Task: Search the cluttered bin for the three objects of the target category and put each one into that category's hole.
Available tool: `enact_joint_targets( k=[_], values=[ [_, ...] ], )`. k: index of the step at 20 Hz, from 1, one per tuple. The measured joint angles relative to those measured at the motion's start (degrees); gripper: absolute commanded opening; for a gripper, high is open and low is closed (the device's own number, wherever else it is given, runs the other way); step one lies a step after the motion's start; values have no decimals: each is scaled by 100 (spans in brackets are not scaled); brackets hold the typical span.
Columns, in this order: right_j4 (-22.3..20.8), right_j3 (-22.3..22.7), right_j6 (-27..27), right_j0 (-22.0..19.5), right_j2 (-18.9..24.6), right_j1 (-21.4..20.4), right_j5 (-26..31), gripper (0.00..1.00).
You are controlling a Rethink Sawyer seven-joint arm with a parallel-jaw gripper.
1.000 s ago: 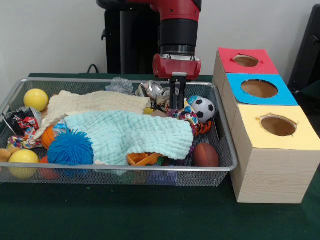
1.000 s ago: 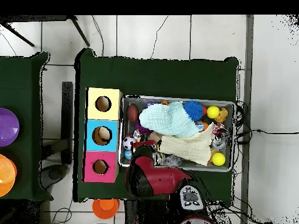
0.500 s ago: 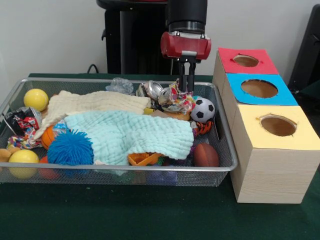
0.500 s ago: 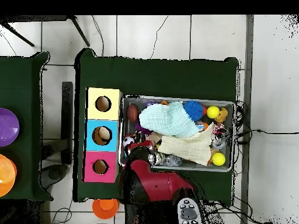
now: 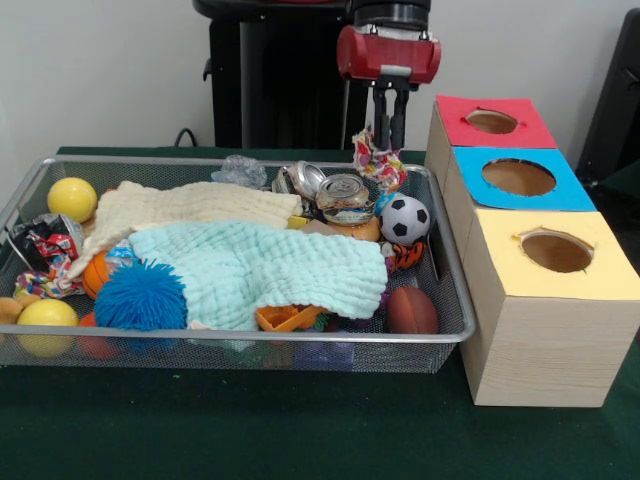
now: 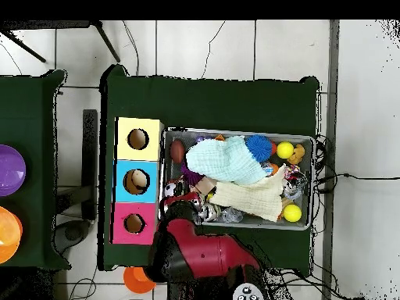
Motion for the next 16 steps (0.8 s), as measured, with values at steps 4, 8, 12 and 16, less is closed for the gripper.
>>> enact_joint_targets(
  k=[4,8,12,16],
  values=[
    [220,107,0,64,72,-430,589,0],
    [427,170,1,127,159,-759,867,0],
    [651,227,4,67,429,-1047,895,0],
    [921,323,113,-189,1002,-1313,844,0]
  ],
)
